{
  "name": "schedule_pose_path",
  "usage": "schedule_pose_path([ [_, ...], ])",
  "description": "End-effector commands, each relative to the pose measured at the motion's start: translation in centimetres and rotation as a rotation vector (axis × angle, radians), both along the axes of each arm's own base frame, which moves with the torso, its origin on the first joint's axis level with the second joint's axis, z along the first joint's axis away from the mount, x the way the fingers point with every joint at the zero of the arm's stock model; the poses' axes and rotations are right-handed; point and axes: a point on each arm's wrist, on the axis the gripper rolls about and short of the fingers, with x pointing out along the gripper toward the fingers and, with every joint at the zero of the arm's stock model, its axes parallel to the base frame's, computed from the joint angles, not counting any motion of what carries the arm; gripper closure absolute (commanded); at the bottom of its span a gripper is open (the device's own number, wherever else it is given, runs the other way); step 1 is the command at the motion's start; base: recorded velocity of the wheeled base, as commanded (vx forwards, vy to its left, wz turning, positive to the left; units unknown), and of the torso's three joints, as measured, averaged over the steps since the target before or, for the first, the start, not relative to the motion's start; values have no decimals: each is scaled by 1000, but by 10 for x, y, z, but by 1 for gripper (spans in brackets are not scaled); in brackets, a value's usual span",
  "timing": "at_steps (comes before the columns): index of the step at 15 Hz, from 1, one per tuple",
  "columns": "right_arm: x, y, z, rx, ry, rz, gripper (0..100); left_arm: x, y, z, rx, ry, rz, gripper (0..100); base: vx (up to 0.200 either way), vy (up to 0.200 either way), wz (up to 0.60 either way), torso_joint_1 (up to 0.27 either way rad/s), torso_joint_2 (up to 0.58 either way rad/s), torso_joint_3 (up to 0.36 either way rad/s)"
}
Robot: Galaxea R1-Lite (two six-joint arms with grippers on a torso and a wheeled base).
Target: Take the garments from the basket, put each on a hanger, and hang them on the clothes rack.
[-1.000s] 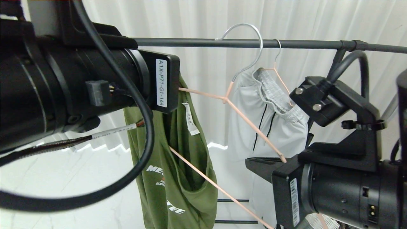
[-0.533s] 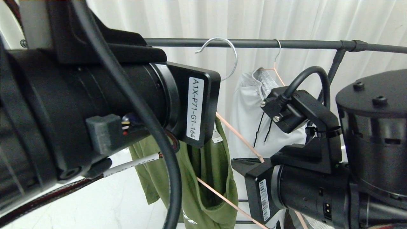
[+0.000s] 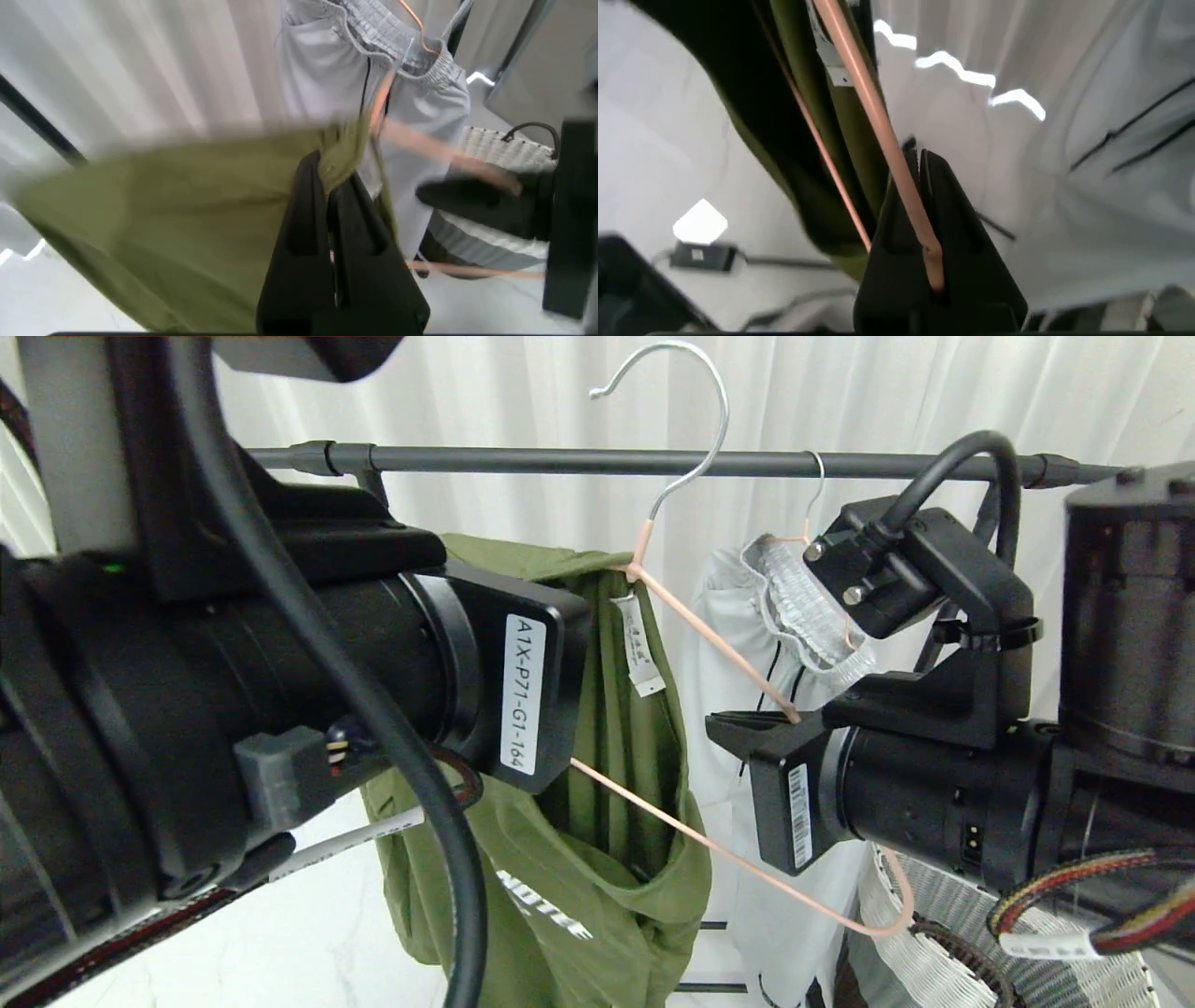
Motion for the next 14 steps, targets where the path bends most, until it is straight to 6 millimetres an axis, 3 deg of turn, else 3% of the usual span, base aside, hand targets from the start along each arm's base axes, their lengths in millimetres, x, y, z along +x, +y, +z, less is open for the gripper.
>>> schedule_pose_path([
  [1, 3, -3, 3, 7, -20, -11, 100, -1, 2, 1, 2, -5, 1, 100, 0, 0, 0, 0, 0, 0],
  [8, 2, -16, 19, 29, -96, -12, 100, -1, 1, -1, 31, -12, -4, 100, 0, 0, 0, 0, 0, 0],
  [9, 2, -18, 21, 27, -106, -16, 100, -1, 1, -1, 31, -12, -5, 0, 0, 0, 0, 0, 0, 0],
  [14, 6, -37, 31, 31, -149, -48, 100, -8, 18, -6, 86, -31, -14, 0, 0, 0, 0, 0, 0, 0],
])
